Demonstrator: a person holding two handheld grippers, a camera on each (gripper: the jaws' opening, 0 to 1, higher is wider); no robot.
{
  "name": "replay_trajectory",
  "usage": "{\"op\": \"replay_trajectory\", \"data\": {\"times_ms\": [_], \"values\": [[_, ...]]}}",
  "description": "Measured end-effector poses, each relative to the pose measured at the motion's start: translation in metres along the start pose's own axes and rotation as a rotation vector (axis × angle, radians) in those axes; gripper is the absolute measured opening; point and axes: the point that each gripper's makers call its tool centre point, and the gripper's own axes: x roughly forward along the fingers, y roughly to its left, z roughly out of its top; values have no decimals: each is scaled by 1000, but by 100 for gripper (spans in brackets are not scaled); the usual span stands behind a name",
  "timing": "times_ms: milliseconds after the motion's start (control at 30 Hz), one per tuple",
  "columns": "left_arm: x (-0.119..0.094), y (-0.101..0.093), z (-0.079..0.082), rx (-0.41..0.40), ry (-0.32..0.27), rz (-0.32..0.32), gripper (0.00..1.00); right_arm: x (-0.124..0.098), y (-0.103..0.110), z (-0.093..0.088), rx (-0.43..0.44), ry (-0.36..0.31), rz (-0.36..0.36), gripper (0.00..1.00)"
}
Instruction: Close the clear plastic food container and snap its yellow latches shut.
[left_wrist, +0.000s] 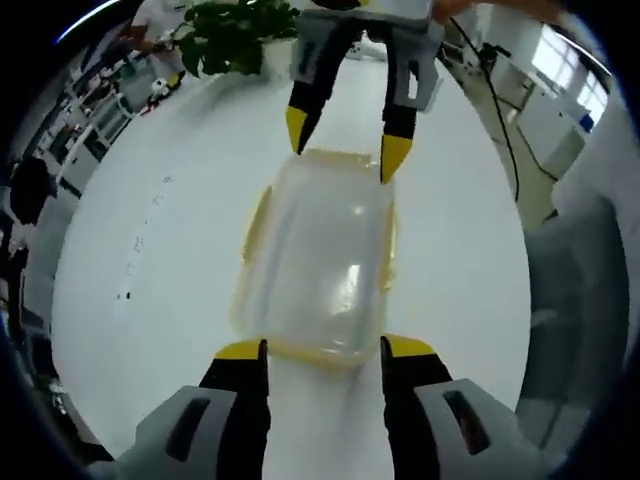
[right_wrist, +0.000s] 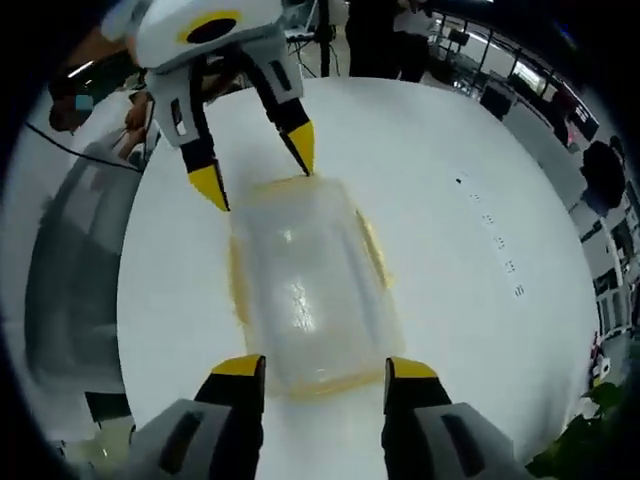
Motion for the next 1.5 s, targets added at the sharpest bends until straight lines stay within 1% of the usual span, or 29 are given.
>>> {"op": "replay_trajectory", "data": {"times_ms": [67, 100, 200, 267, 367, 500, 633, 767, 900, 1033, 1233, 1333, 1400, 1500], "values": [[0, 0, 0, 4, 2, -3, 42, 0, 1, 1, -20, 4, 2, 44], [0, 1, 1, 19, 3, -2, 42, 0, 1, 2, -33, 8, 2, 44], [-2, 1, 3, 37, 3, -1, 42, 1, 1, 3, -39, 8, 6, 42], [-4, 3, 8, 37, -16, -1, 42, 1, 2, 5, -52, 9, 7, 42], [-6, 3, 15, 27, -52, -16, 42, 0, 2, 11, -50, -10, 9, 42], [-3, 3, 20, 45, -55, -13, 41, 0, 1, 17, -46, -30, 11, 42], [0, -1, 27, 67, -58, -31, 42, 3, 2, 23, -47, -40, 20, 42], [1, 2, 37, 72, -71, -33, 41, 4, 5, 30, -65, -51, 27, 40], [4, 3, 45, 105, -73, -34, 40, 6, 6, 39, -66, -74, 39, 39], [4, 4, 53, 114, -93, -44, 40, 7, 7, 45, -68, -86, 46, 39], [6, 5, 57, 130, -103, -45, 39, 10, 8, 49, -70, -99, 53, 39], [8, 6, 56, 129, -94, -39, 39, 9, 7, 50, -60, -106, 55, 38], [8, 3, 57, 130, -101, -52, 39, 10, 4, 48, -51, -109, 56, 38], [10, 2, 57, 130, -96, -50, 40, 10, 1, 49, -49, -112, 56, 38]]}}
